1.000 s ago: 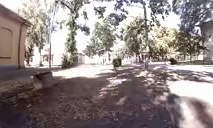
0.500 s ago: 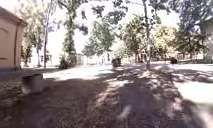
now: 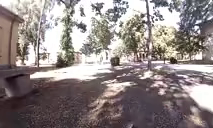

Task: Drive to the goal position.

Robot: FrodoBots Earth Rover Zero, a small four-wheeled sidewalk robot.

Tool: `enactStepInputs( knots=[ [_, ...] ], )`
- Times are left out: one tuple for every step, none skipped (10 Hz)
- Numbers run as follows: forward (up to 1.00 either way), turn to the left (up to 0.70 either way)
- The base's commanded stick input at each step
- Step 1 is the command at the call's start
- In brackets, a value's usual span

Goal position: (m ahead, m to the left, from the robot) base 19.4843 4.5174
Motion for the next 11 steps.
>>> enactStepInputs(
  knots=[
    [0.70, 0.00],
    [0.70, 0.00],
    [0.70, 0.00],
    [0.70, 0.00],
    [0.70, 0.00],
    [0.70, 0.00],
    [0.70, 0.00],
    [0.70, 0.00],
    [0.70, 0.00],
    [0.70, 0.00],
    [0.70, 0.00]
  ],
)
